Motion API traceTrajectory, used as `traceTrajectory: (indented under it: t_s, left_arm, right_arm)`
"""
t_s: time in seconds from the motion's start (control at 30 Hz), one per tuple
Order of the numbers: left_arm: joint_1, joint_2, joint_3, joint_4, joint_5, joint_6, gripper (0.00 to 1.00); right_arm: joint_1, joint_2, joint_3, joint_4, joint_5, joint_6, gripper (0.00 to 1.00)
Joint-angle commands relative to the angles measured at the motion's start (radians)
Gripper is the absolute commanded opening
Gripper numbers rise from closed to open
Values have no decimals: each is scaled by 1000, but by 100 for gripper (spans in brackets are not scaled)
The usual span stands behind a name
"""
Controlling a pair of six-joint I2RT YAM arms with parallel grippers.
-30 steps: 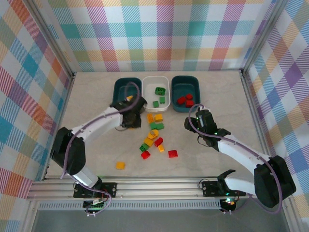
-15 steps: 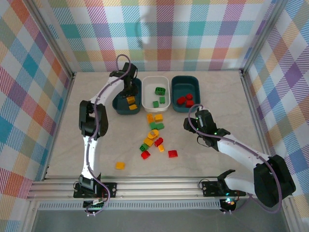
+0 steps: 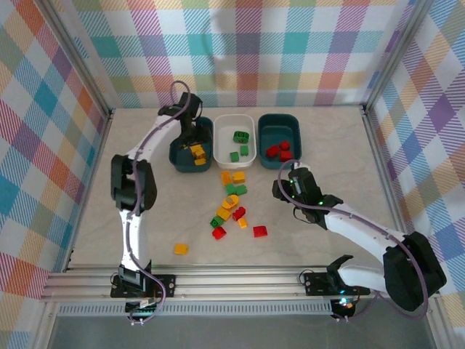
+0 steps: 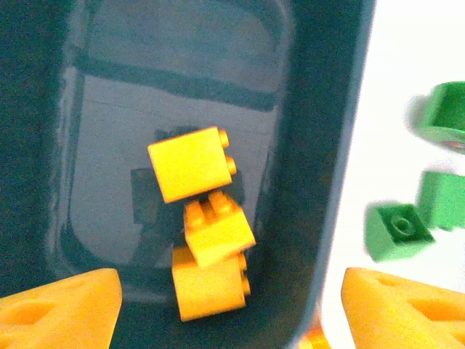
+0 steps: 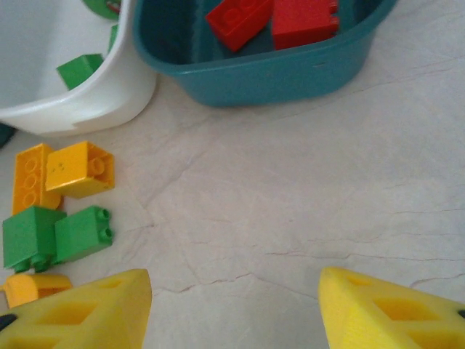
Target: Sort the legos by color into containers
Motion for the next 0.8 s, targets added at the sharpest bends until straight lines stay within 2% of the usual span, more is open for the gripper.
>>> traceTrajectory:
  t_s: [0.0,0.2,0.3,0.4,0.57,0.77]
  left_arm:
    - [2,-243,-183,123,46,-51,80]
    - [2,-611,-764,347,81,-170,83]
    - [2,-748,-979,406,124,-209,84]
    - [-1,-892,-1149,447,182,-244,91]
    - [-1,-1069,-1253,414,193,-247,100]
    - [-1,-1132,-1241,368,193,-222,100]
  right_arm:
    - [40,25,33,27,40,-38,63]
    - [192,211,209,-108,-102,-162,69]
    - [280,317,283,-185,-124,-252,74]
    - [354,413,349,-243,-121,-348,80]
    - [403,529,444,-318,-34,-433,81]
    - [406,582,478,-348,0,-486,83]
